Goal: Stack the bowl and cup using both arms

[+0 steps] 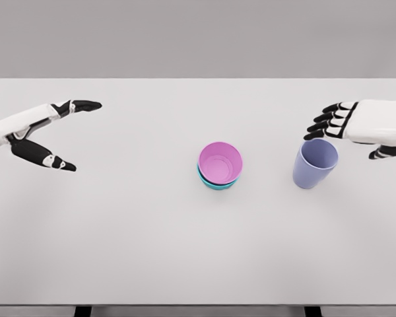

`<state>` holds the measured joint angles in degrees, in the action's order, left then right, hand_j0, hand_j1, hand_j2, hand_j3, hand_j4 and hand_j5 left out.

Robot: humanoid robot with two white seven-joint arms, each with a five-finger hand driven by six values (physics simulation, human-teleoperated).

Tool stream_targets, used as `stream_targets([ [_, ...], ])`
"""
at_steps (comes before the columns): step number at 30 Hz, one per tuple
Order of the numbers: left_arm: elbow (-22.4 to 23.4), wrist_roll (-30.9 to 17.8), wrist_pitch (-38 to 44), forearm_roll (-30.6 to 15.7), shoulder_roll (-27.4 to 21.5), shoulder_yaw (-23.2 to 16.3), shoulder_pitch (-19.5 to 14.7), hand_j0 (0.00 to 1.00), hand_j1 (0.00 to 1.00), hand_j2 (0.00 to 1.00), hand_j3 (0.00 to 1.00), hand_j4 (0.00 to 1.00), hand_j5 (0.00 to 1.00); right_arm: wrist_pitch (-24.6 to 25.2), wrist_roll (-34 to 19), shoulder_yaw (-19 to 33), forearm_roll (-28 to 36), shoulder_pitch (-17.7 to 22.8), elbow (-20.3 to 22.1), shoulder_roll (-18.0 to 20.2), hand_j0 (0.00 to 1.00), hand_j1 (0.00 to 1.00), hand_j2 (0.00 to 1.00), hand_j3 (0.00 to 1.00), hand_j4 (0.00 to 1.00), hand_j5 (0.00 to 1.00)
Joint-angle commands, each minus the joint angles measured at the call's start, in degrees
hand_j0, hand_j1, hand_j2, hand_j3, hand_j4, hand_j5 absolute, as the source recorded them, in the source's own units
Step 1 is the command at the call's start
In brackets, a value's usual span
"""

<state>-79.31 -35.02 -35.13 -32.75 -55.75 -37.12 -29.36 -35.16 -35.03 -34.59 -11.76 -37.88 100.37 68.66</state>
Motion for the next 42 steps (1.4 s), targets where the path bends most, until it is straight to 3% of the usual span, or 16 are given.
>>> stream_targets([
  [1, 0.12, 0.02, 0.13, -0.47, 0.73, 0.30, 0.00, 1.00, 1.00, 1.00, 1.00, 1.00, 1.00, 0.16, 0.03, -0.92, 0.24, 0.00, 0.08, -0.54, 1.00, 1.00, 1.00, 1.00, 1.00, 1.00],
  [14, -0.06, 0.02, 0.13, -0.47, 1.35, 0.56, -0.09, 1.00, 1.00, 1.00, 1.00, 1.00, 1.00, 0.16, 0.03, -1.62, -0.28, -0.35, -0.35, -4.15, 1.00, 1.00, 1.00, 1.00, 1.00, 1.00],
  [22, -0.76, 0.02, 0.13, -0.21, 1.35, 0.91, -0.09, 1.00, 1.00, 1.00, 1.00, 1.00, 1.00, 0.16, 0.03, -2.24, -2.74, -0.53, -3.87, -5.90, 1.00, 1.00, 1.00, 1.00, 1.00, 1.00],
  [33, -0.76, 0.02, 0.13, -0.21, 1.53, 0.91, -0.09, 1.00, 1.00, 1.00, 1.00, 1.00, 1.00, 0.16, 0.03, -5.31, -4.06, -0.53, -4.75, -7.22, 1.00, 1.00, 1.00, 1.00, 1.00, 1.00],
  [42, -1.02, 0.02, 0.13, -0.03, 2.14, 1.00, -0.09, 1.00, 1.00, 1.00, 1.00, 1.00, 1.00, 0.16, 0.03, -5.40, -7.14, -0.53, -8.00, -9.33, 1.00, 1.00, 1.00, 1.00, 1.00, 1.00],
])
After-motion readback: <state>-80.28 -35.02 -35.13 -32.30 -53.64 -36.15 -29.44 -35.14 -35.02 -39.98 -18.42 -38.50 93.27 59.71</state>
